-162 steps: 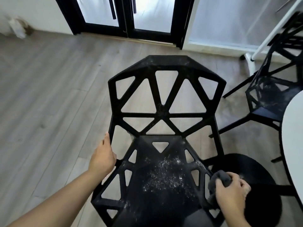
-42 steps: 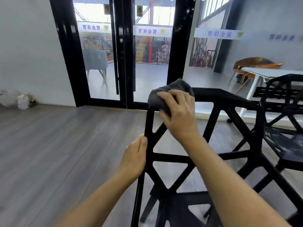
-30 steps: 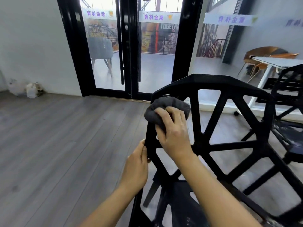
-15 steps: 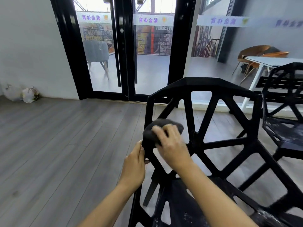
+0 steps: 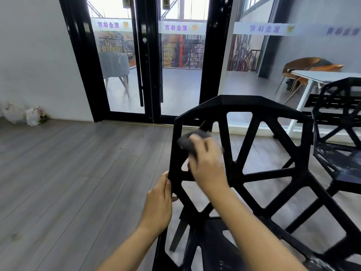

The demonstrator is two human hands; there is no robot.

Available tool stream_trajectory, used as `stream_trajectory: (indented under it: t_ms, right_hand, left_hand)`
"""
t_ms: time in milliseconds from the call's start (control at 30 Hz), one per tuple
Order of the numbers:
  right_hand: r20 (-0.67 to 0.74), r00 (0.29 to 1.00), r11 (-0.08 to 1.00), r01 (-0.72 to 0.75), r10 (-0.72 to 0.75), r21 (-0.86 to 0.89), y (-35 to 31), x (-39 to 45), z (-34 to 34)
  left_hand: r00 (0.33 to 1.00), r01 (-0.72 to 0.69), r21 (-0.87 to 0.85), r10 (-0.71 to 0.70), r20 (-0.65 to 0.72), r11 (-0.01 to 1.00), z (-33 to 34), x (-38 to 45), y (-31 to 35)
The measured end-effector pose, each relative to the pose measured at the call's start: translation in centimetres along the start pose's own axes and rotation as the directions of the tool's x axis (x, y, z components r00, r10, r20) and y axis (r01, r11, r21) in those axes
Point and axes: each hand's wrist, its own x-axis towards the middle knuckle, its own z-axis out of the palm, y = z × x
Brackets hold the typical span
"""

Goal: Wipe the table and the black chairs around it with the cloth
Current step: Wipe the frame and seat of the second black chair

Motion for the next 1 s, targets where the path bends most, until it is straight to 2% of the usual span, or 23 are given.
stream_trajectory:
  t_ms: [67,133,200,300,367,433,500,533,633,700,800,867,933,1000]
  right_hand:
    - [-0.084,0.981,0.984,-0.177,0.174,-0.028,1.4,3.7,-0.4]
    - [-0.135,0.961,0.969,-0.247,0.243,-0.012,1.6,5.0,-0.2]
    - [-0.114,0.97,0.976,-0.209,0.214,0.056,0.5,3.1,0.4]
    - [0.049,0.999,0.996,-0.024,0.02,0.088,-1.5,-2.5,0.7]
    - [0.091,0.994,0.998,0.055,-0.058,0.04,-0.4,-2.2,0.1]
    - [-0.009,1.0,0.998,-0.024,0.023,-0.059,1.3,1.2,-0.5]
    - [-0.126,0.975,0.979,-0.191,0.18,-0.076,2.6,5.4,-1.3]
    - [-0.149,0.966,0.973,-0.222,0.21,-0.067,3.1,6.9,-1.5]
    - [-0.147,0.965,0.976,-0.215,0.218,0.034,3.2,7.4,-1.2]
    - [-0.103,0.974,0.974,-0.191,0.203,0.118,1.7,4.7,-0.6]
    - [0.045,0.995,0.979,-0.099,0.092,0.18,-1.1,-1.2,0.1]
    - [0.121,0.992,0.978,-0.044,0.02,0.203,-1.6,-2.3,-0.5]
    - [0.097,0.995,0.984,-0.018,0.001,0.179,-0.9,-0.6,-1.7]
    - [-0.058,0.996,0.991,-0.054,0.061,0.118,0.7,2.6,-3.4]
  left_hand:
    - [1.0,0.0,0.015,0.0,0.006,1.0,0.0,0.0,-0.1]
    - [1.0,0.0,0.028,-0.001,0.011,1.0,0.0,0.0,-0.2]
    - [1.0,-0.01,0.039,0.01,0.004,0.999,0.1,0.0,-0.2]
    - [1.0,-0.015,0.055,0.015,-0.003,0.998,0.1,0.1,-0.2]
    - [1.0,-0.018,0.076,0.018,-0.003,0.997,0.1,0.0,-0.2]
    - [1.0,-0.019,0.095,0.018,0.002,0.995,0.0,0.0,-0.2]
    - [1.0,-0.013,0.1,0.013,0.004,0.995,0.0,-0.1,-0.1]
    - [1.0,-0.014,0.104,0.014,0.005,0.995,0.0,-0.1,0.0]
    - [1.0,-0.018,0.118,0.019,-0.005,0.993,0.1,0.1,-0.2]
    - [1.0,-0.005,0.12,0.008,-0.019,0.993,0.2,0.1,-0.2]
    - [1.0,-0.007,0.118,0.01,-0.026,0.993,0.4,0.3,-0.1]
    - [1.0,-0.012,0.118,0.014,-0.017,0.993,0.6,0.2,-0.1]
    - [1.0,-0.014,0.144,0.017,-0.019,0.989,0.5,0.2,-0.4]
    - [1.0,-0.001,0.169,0.003,-0.011,0.986,0.4,0.4,-0.8]
